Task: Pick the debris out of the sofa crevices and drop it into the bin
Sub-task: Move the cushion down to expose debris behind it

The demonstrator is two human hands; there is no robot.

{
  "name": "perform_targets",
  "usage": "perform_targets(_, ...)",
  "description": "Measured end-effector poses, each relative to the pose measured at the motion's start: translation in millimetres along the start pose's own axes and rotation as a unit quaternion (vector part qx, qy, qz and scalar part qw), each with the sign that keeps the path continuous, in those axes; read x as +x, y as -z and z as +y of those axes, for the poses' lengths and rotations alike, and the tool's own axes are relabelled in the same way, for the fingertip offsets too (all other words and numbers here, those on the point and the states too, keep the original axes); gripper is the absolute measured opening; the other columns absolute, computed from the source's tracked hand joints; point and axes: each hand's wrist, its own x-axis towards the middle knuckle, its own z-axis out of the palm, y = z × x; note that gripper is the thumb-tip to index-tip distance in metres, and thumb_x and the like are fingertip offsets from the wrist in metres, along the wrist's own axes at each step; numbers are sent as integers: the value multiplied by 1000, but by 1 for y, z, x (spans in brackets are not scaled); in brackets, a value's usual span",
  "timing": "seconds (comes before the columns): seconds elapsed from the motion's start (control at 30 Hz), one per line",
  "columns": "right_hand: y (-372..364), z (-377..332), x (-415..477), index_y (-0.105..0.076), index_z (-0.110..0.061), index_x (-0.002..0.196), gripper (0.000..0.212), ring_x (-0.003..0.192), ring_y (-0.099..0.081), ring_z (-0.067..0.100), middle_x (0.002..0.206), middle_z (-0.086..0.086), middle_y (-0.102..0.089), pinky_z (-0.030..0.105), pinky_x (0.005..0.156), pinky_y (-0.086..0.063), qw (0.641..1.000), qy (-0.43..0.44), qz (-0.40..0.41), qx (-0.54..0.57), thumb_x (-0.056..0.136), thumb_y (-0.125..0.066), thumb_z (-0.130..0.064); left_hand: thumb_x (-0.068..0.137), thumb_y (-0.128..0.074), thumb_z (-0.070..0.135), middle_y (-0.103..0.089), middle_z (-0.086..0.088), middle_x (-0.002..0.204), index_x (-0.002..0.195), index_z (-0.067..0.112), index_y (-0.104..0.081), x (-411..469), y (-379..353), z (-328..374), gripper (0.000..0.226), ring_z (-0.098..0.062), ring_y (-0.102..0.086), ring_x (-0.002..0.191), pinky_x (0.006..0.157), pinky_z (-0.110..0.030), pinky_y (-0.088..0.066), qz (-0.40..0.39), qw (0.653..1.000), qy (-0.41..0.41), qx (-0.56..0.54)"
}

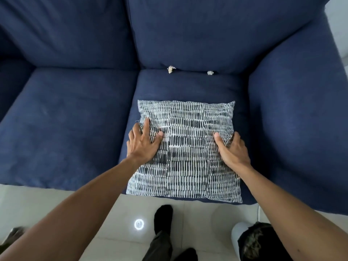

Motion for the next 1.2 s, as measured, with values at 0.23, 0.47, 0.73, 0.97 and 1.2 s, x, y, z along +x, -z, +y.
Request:
perform_targets(0.23, 29, -24, 9, -4, -26, 159, 101, 147, -21, 36, 163, 12, -17, 59, 111, -28, 996, 53, 38, -54, 82, -20, -89, 92, -31, 73, 1, -5, 167, 156, 37, -10, 19, 32, 24, 77, -30, 2, 152, 116, -60, -15, 13, 998, -56, 1)
perform_targets(0.47, 69, -67, 18, -6, -26, 159, 98, 149, -16, 31, 163, 12, -20, 55, 115, -26, 981, 126, 96, -112, 83, -21, -87, 92, -31, 73, 1, -4, 167, 156, 37, -11, 40, 80, 65, 76, -27, 6, 153, 119, -56, -13, 41, 994, -102, 21)
perform_targets(0.73, 118, -123, 25, -10, -27, 158, 97, 149, -16, 30, 162, 10, -22, 53, 116, -22, 970, 154, 149, -118, 83, -24, -86, 92, -31, 72, 0, -3, 167, 156, 35, -14, 58, 139, 110, 76, -26, 6, 153, 119, -52, -12, 77, 987, -137, 36)
perform_targets(0.97, 143, -146, 29, -11, -26, 158, 97, 149, -16, 29, 161, 8, -24, 53, 116, -22, 966, 165, 163, -113, 83, -24, -86, 93, -32, 70, -5, -4, 167, 156, 35, -17, 64, 164, 132, 74, -27, 4, 153, 119, -51, -13, 98, 983, -155, 34)
perform_targets(1.2, 147, -148, 35, -14, -27, 156, 95, 147, -20, 29, 158, 7, -28, 53, 115, -23, 967, 166, 159, -112, 83, -25, -86, 93, -32, 70, -11, -4, 166, 155, 35, -18, 65, 166, 135, 73, -28, 0, 153, 119, -52, -15, 93, 984, -152, 29)
